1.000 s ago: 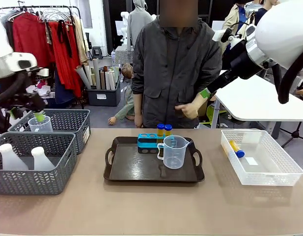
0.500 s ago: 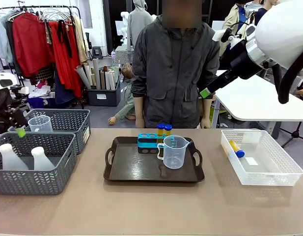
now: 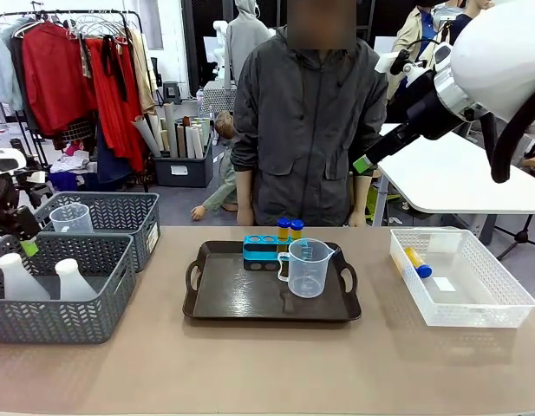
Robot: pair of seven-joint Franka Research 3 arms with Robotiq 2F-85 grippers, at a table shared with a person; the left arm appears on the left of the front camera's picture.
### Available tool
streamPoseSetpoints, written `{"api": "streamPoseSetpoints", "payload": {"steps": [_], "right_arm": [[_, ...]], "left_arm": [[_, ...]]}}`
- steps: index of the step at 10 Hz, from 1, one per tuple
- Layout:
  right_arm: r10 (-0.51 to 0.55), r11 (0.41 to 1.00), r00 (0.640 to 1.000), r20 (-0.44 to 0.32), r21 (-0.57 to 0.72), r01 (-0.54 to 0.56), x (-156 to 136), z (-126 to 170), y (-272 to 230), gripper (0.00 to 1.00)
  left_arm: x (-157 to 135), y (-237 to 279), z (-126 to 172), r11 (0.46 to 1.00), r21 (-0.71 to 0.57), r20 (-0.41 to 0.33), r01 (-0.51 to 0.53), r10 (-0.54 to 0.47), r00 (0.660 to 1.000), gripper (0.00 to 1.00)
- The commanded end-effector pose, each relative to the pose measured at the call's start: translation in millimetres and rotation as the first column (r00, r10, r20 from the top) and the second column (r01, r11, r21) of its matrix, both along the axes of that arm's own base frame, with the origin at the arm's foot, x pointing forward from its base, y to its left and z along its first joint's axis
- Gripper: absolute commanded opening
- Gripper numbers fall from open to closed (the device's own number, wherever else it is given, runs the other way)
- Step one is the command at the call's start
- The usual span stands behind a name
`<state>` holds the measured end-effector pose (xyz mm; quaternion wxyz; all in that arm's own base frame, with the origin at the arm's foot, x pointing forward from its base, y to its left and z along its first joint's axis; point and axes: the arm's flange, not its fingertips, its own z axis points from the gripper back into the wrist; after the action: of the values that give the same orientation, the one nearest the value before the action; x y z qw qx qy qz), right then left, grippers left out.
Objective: Prepare the laboratory tools.
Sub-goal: Pick up one Small flask and place it on the Handle tray.
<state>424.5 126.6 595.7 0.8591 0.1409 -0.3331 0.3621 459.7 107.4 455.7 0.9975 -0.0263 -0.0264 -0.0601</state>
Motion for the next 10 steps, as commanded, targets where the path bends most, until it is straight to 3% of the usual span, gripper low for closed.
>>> {"api": "streamPoseSetpoints", "payload": {"steps": [1, 8, 9, 10], "right_arm": [[-0.01, 1.0, 1.0, -0.012, 0.013, 0.01, -0.6, 2.5, 1.2, 1.0], [-0.01, 1.0, 1.0, -0.012, 0.013, 0.01, -0.6, 2.5, 1.2, 1.0], [-0.01, 1.0, 1.0, -0.012, 0.013, 0.01, -0.6, 2.5, 1.2, 1.0], [-0.01, 1.0, 1.0, -0.012, 0.013, 0.01, -0.6, 2.5, 1.2, 1.0]], "left_arm": [[1.7, 3.8, -4.7, 1.0, 0.009, 0.01, -0.005, 0.005, 1.0, 1.0], [15.3, 6.9, -18.7, 0.999, 0.021, 0.004, -0.029, 0.029, 1.0, 1.0], [14.6, 6.4, -20.1, 0.999, 0.032, -0.009, -0.034, 0.035, 0.999, 0.87], [15.4, 8.0, -19.3, 0.999, 0.031, -0.003, -0.04, 0.04, 0.999, 0.67]]}}
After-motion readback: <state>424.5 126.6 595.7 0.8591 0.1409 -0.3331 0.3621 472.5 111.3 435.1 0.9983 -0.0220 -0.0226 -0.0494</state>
